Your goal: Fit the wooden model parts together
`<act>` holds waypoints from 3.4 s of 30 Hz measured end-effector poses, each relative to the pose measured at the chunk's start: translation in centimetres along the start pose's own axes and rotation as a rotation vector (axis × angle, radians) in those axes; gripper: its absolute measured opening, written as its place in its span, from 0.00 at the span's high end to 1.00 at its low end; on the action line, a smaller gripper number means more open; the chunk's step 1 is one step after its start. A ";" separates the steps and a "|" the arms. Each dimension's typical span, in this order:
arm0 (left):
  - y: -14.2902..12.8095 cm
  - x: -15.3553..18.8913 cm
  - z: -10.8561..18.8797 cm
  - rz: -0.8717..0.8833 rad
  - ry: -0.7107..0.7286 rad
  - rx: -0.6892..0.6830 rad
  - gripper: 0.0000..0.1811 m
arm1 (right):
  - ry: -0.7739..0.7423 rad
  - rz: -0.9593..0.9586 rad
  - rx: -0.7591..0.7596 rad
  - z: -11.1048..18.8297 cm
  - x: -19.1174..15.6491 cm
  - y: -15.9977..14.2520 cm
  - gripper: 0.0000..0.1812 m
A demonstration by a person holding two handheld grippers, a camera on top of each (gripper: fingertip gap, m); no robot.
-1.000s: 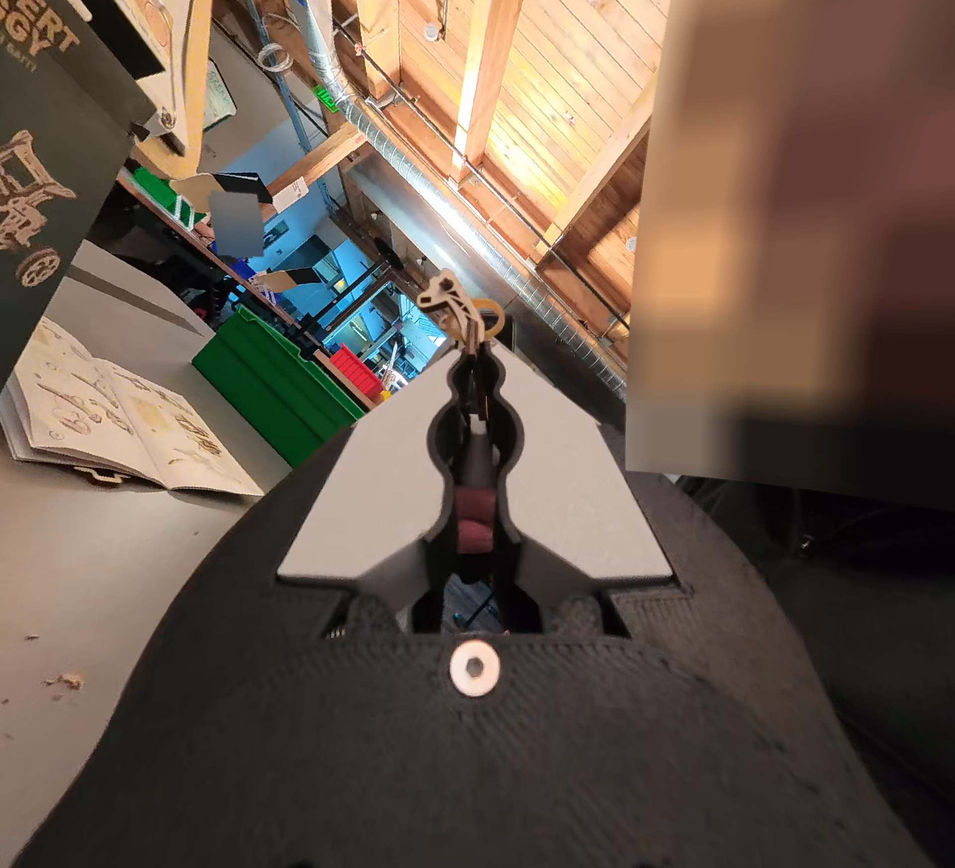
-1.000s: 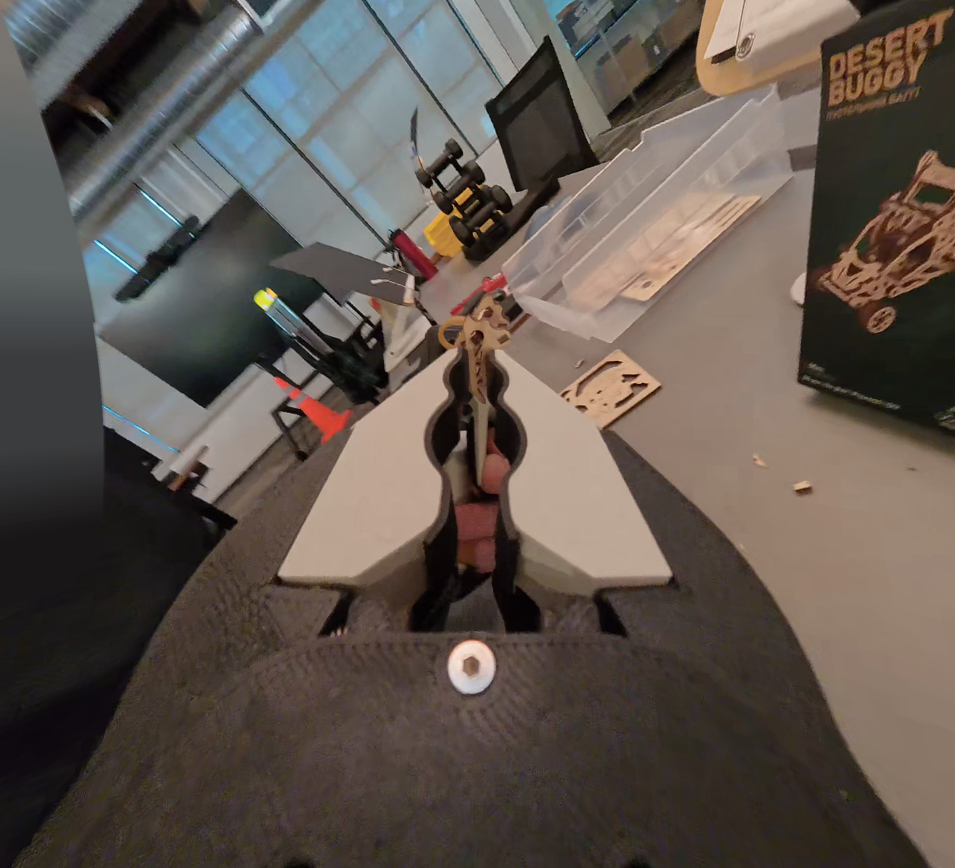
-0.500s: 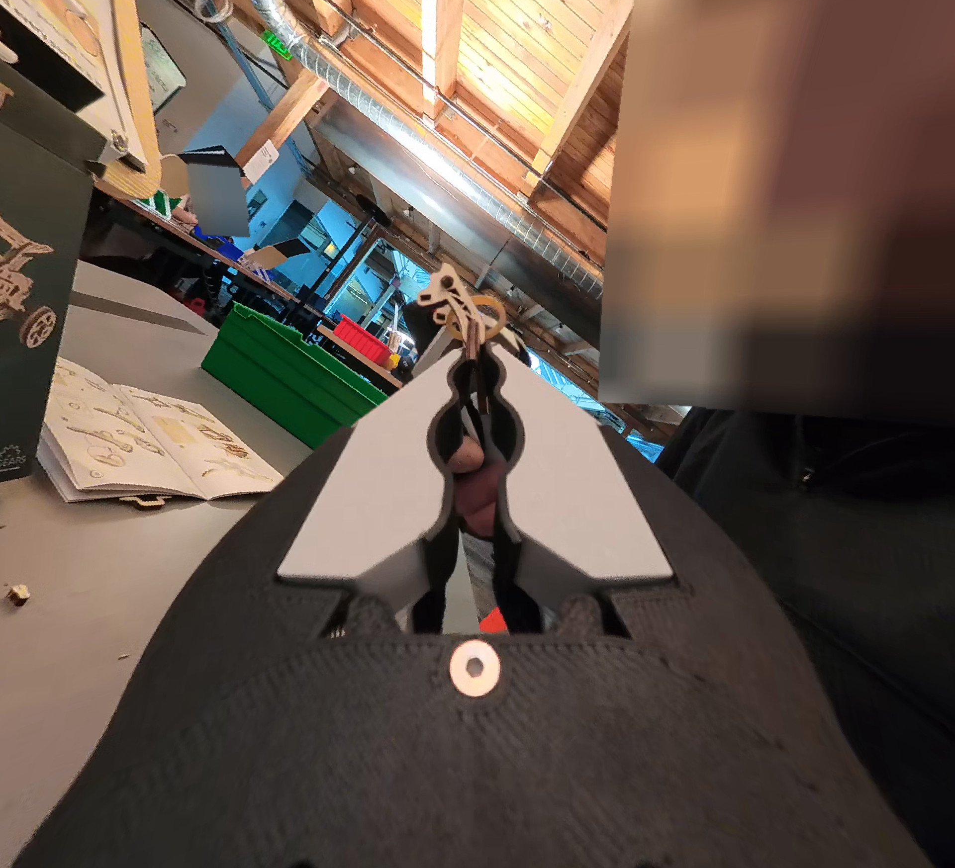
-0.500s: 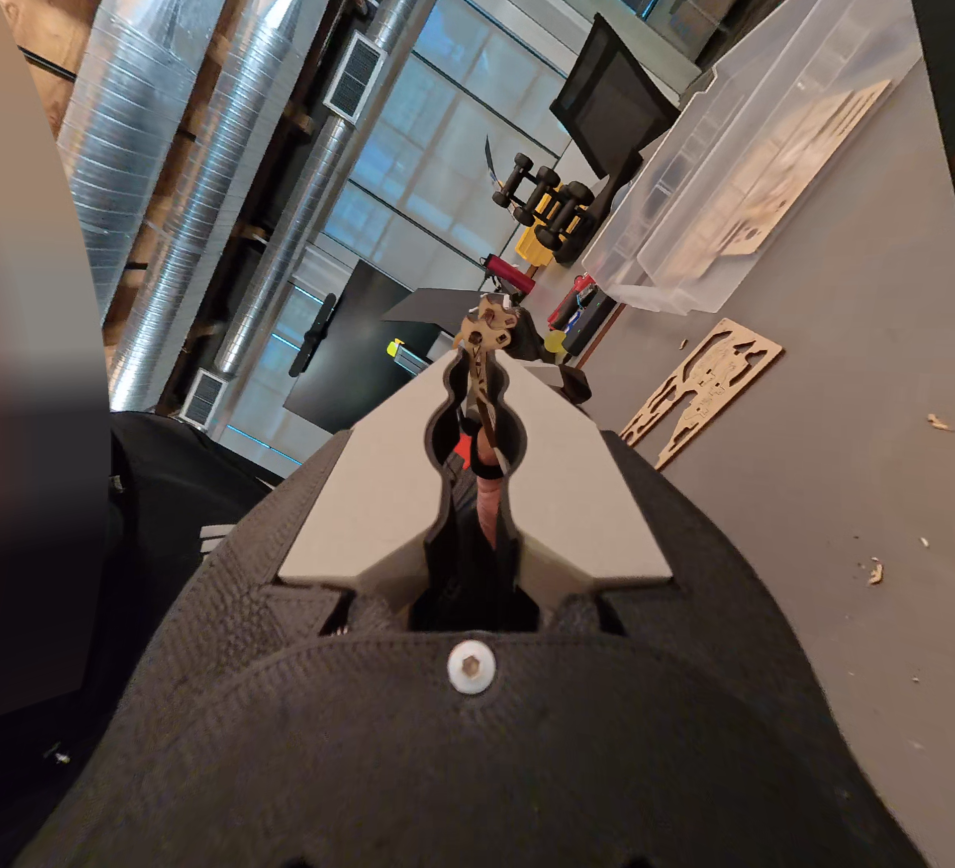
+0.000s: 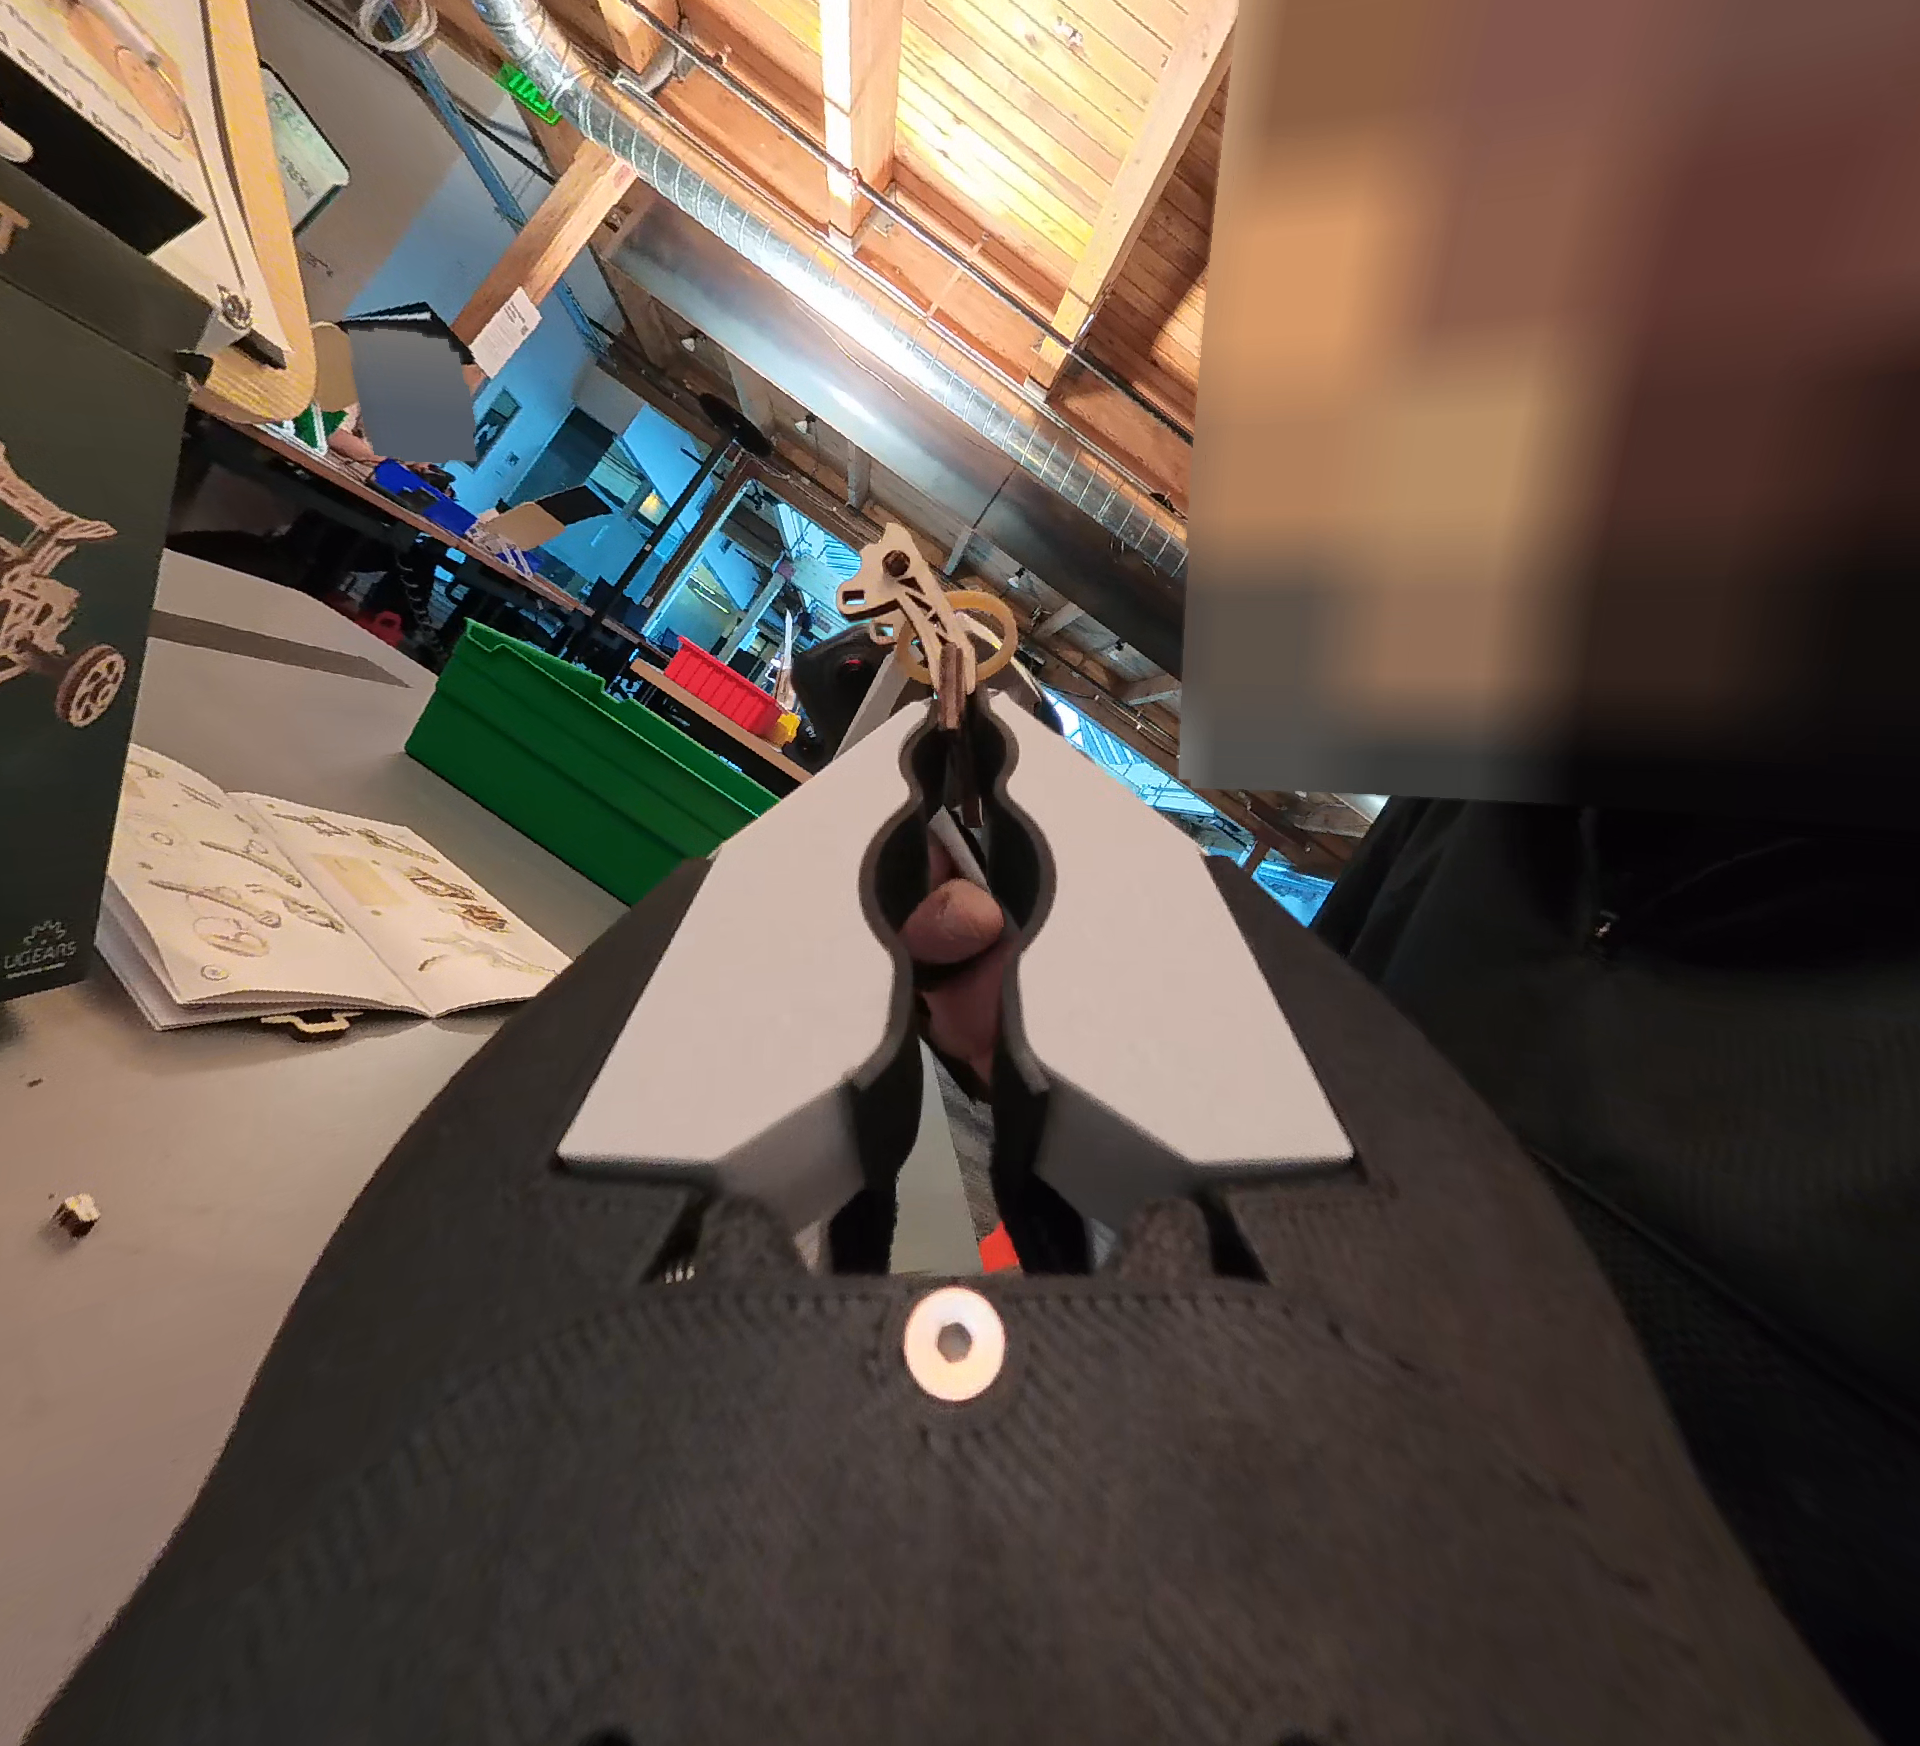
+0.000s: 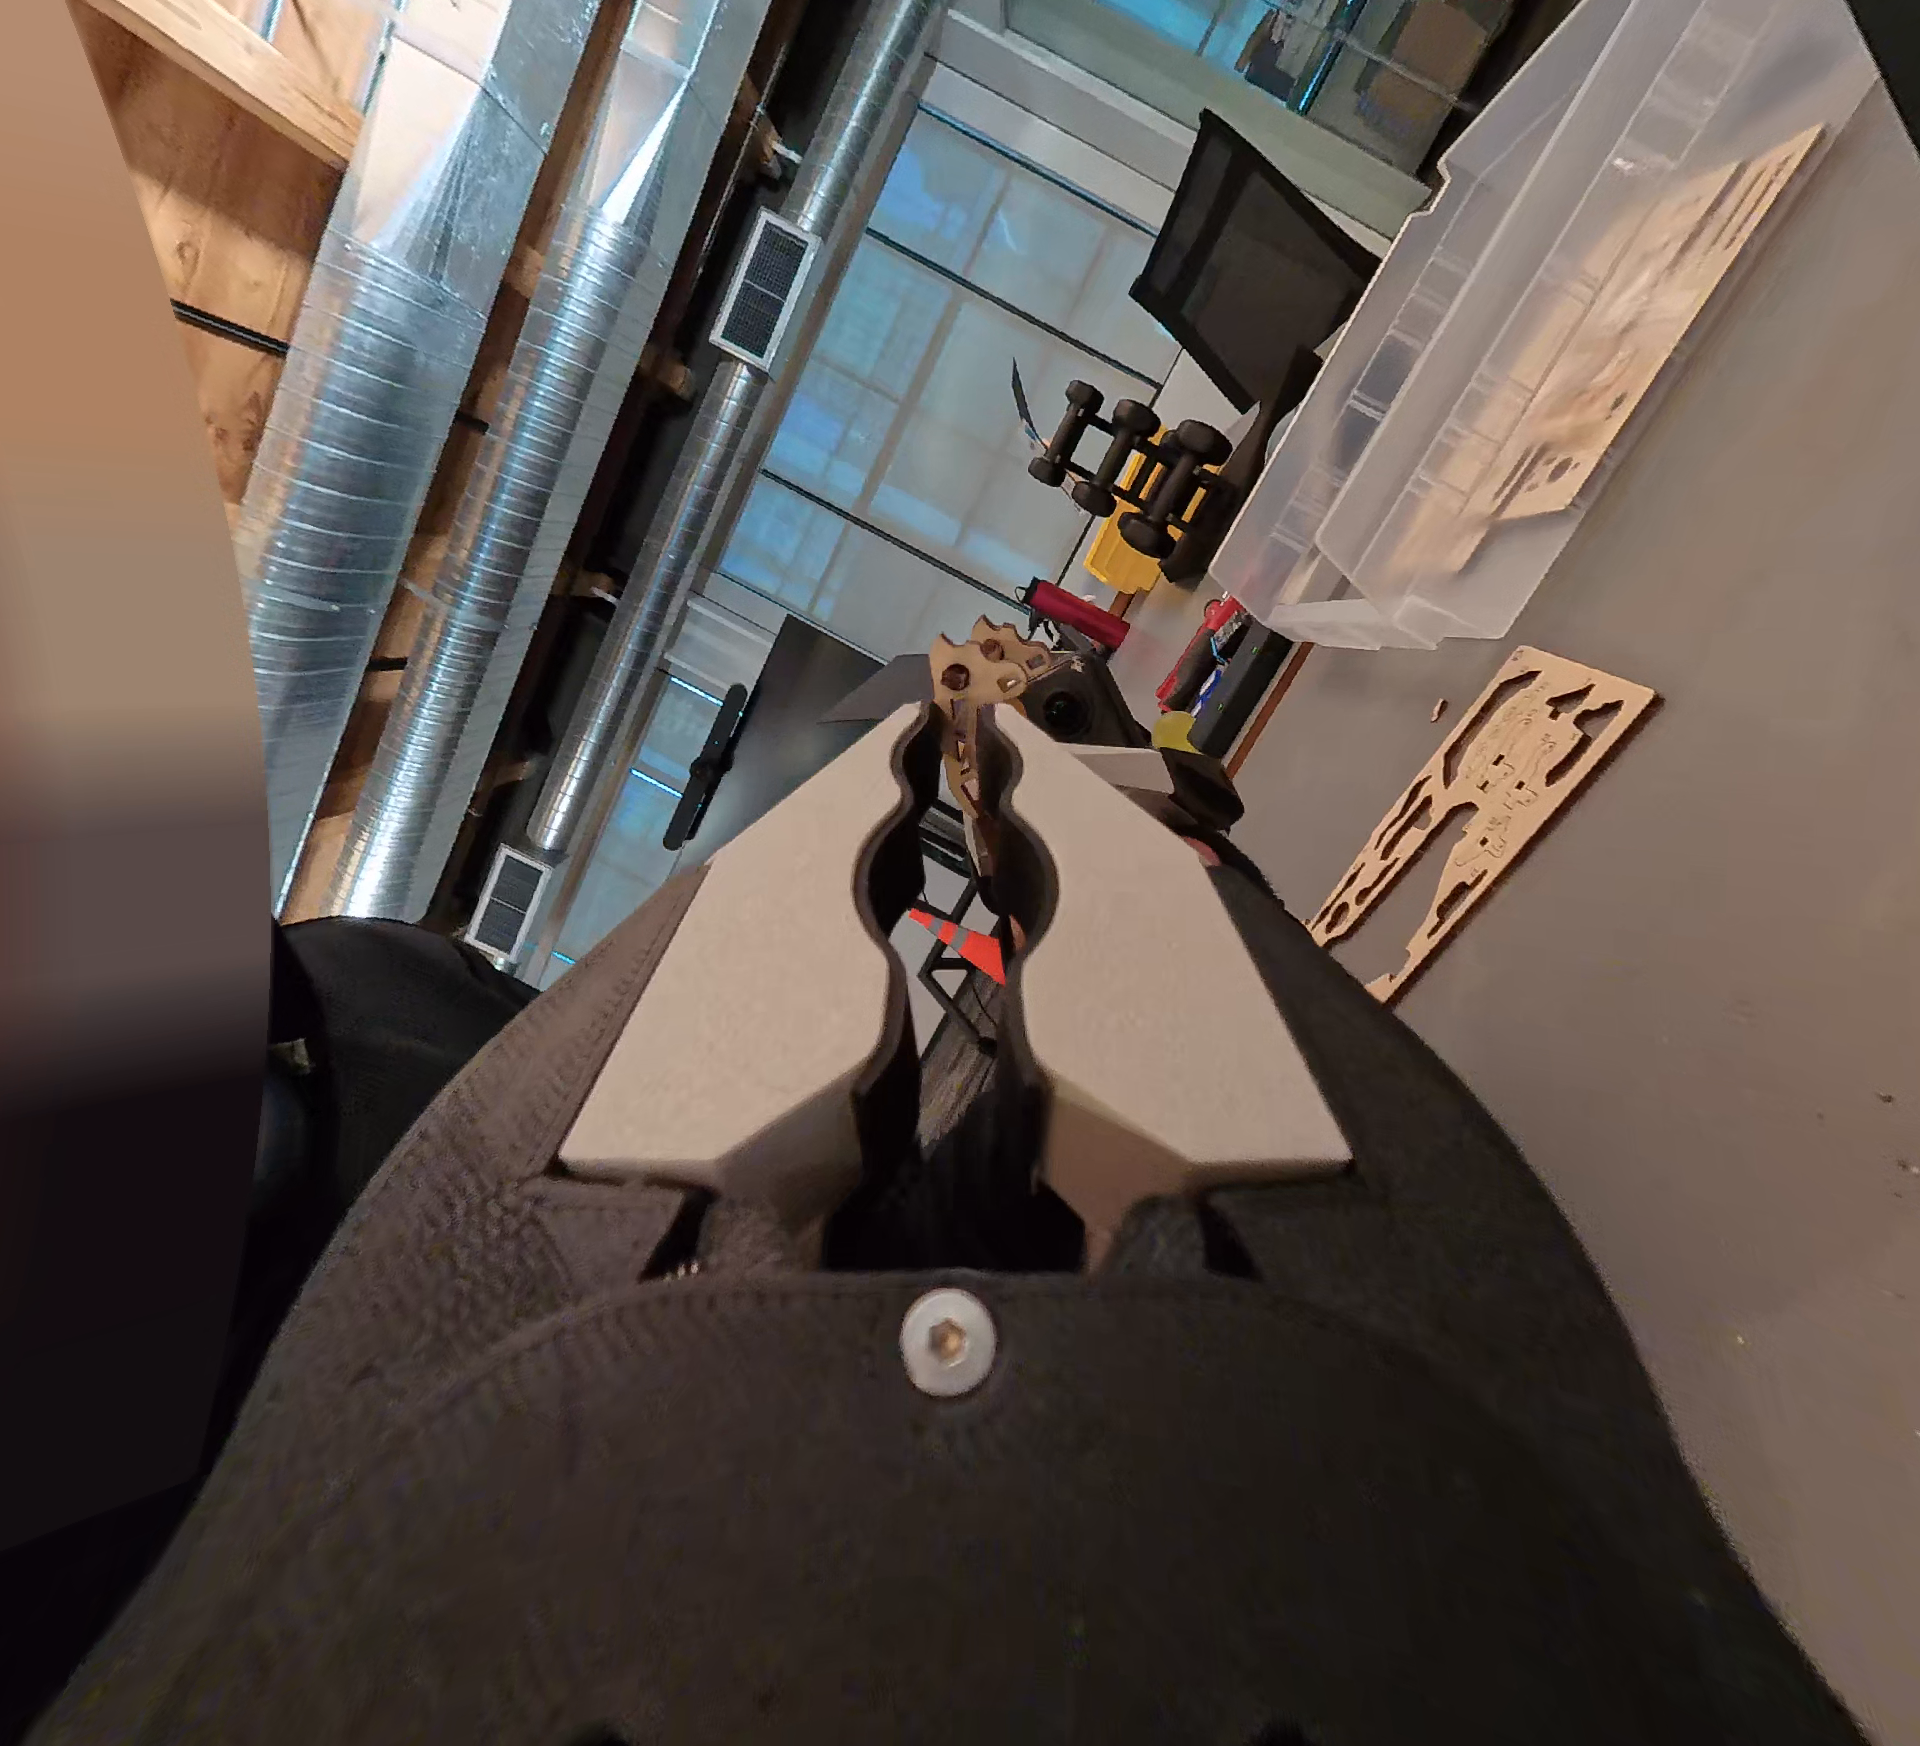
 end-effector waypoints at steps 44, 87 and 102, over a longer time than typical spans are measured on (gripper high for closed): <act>-1.4 0.2 -1.5 0.141 0.072 0.188 0.99 | 0.028 0.156 0.156 0.7 0.5 -1.9 0.98; -0.8 2.5 -4.2 0.003 0.094 0.166 0.99 | 0.097 0.424 0.053 0.9 -1.2 -2.2 1.00; -1.2 1.9 -3.5 0.013 0.092 0.123 0.96 | -0.018 0.565 -0.026 1.1 -1.5 -1.3 1.00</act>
Point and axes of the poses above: each gripper's, where its closed fingertips meet, z back along the fingers, y out of its top, x = y × z across the jaws, the point moved 7 cm from there along z, back along the fingers, and after that the axes turned 5 degrees about z, right-handed, at the moved point
